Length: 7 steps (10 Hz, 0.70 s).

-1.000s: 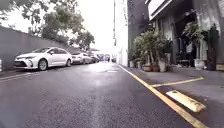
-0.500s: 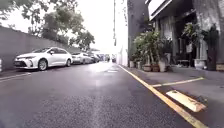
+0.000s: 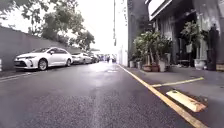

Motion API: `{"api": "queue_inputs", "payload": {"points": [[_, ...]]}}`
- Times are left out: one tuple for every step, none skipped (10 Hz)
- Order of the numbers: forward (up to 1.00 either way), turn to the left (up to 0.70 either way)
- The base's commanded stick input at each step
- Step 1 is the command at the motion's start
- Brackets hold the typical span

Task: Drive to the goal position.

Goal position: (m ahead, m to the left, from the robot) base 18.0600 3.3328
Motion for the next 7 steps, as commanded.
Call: {"api": "queue_inputs", "payload": {"points": [[0.03, 0.01], [0.03, 0.01], [0.03, 0.01], [0.03, 0.01], [0.03, 0.01], [0.03, 0.01], [0.03, 0.01]]}}
